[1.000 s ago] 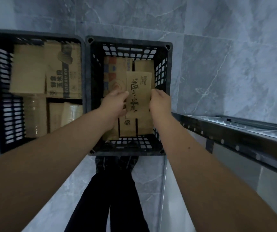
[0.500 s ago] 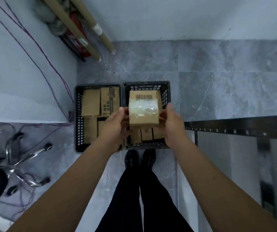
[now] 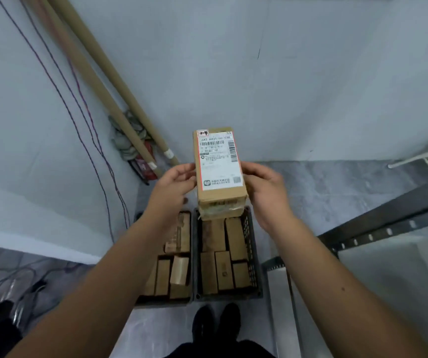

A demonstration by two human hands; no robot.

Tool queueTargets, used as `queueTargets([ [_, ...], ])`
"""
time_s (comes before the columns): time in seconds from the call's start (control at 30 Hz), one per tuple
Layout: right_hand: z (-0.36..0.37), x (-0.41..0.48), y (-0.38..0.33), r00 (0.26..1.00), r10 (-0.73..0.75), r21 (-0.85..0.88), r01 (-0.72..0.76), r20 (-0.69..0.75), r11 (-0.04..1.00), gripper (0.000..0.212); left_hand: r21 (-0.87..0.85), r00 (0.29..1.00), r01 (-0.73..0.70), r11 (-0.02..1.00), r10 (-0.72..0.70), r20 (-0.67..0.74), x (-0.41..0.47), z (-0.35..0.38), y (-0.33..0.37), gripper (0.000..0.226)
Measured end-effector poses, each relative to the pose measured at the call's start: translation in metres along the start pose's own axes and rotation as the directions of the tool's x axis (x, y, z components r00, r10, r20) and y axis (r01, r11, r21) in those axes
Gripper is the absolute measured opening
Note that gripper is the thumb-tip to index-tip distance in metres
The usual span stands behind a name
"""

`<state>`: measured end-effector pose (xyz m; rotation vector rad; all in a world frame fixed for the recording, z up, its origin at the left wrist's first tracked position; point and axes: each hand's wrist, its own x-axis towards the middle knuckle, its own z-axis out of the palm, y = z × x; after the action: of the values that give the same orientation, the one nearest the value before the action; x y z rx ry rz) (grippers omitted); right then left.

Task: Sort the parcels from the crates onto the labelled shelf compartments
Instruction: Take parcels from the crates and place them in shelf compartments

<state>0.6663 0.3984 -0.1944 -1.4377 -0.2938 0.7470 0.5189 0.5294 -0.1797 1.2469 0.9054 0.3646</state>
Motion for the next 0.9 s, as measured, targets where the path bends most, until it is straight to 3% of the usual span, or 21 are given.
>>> queueTargets([
  [0.2,0.001,-0.001,-0.072,0.980,-0.200,0.035,0.199,0.006,0.979,0.028,-0.044,0.982,-0.188,0.981,0.188,0.000,-0.006,0.012,0.067,0.033],
  [0.43,0.000,-0.002,-0.111,0.947,-0.322,0.143,0.322,-0.026,0.936,0.016,-0.123,0.952,-0.304,0.945,0.307,-0.001,-0.017,0.030,0.107,0.014],
  [0.57,-0.001,-0.004,-0.112,0.932,-0.360,0.159,0.361,-0.036,0.919,0.020,-0.127,0.946,-0.314,0.941,0.321,0.044,-0.012,0.031,0.111,0.018],
  [0.67,-0.004,-0.011,-0.111,0.924,-0.375,0.142,0.382,-0.073,0.913,0.005,-0.114,0.937,-0.318,0.941,0.331,0.112,-0.008,0.031,0.113,0.022],
  [0.9,0.000,-0.049,-0.086,0.879,-0.337,-0.038,0.345,-0.337,0.938,0.040,-0.095,0.880,-0.282,0.955,0.297,0.370,-0.002,0.029,0.105,0.034],
])
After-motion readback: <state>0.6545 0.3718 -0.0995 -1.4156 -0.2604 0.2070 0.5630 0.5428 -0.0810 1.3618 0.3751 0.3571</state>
